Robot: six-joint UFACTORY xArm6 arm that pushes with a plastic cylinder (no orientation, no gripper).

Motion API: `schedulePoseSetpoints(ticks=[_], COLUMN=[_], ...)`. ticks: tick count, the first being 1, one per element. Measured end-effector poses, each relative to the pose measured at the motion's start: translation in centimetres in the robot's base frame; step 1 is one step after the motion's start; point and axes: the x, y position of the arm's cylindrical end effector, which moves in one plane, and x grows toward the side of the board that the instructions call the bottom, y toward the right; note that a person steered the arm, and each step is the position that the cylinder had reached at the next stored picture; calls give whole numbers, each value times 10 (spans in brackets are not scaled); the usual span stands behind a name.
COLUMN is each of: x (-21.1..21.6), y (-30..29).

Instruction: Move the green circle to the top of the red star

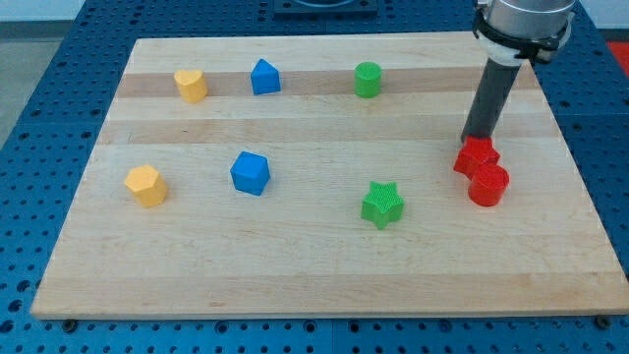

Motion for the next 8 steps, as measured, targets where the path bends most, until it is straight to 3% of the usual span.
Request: schedulePoseSetpoints(ticks=[1,4,6,8], x=[-20,-188,-166,-114], y=[0,-38,-144,-160])
